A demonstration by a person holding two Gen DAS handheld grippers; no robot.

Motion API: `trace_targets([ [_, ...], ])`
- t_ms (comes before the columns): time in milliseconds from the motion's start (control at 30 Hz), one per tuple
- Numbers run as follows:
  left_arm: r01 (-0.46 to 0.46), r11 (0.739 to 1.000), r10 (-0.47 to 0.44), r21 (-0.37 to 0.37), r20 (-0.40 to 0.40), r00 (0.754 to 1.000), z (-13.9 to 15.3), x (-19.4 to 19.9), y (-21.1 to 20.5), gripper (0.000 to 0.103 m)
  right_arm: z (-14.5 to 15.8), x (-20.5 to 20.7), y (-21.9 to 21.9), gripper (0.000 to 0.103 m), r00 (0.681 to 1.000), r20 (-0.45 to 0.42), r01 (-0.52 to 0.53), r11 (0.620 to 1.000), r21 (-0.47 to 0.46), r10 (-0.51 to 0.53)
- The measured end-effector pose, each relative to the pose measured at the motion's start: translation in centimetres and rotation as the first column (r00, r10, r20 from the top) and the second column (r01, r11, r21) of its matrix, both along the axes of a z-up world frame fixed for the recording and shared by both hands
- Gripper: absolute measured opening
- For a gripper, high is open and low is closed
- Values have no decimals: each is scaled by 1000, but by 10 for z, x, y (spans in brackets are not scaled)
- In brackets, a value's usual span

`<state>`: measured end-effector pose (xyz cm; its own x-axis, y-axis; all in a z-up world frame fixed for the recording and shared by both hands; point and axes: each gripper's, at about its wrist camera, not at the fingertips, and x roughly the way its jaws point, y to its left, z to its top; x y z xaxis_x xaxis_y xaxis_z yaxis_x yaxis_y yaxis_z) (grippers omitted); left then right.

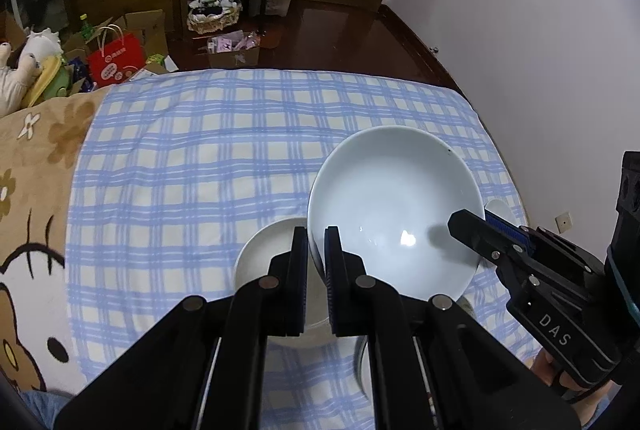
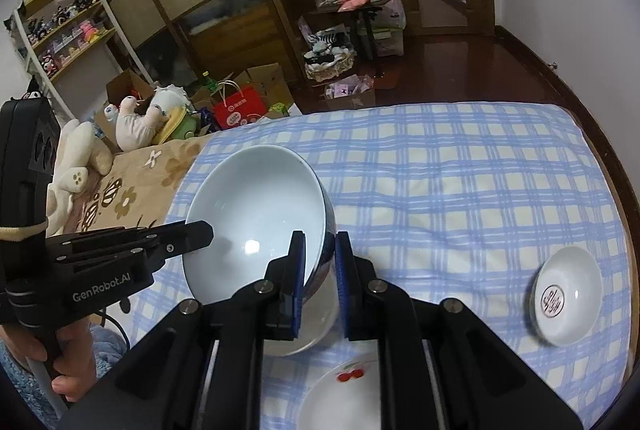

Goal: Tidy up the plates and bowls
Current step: 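Lift and carry the white bowl with both grippers over the bowl stack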

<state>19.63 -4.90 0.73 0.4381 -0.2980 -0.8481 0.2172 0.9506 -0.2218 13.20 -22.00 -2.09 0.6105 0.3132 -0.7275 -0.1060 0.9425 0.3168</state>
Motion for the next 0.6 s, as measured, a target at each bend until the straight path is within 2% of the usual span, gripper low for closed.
trace_targets([
  [133, 16, 999, -16, 40, 4, 1000, 0, -13, 3, 9, 0, -10, 9, 15, 1000, 18, -1, 1000, 3, 1],
  [600, -36, 999, 36, -21, -26, 999, -35, -17, 27, 9, -34, -5, 31, 15, 1000, -26, 2, 1000, 4, -2],
])
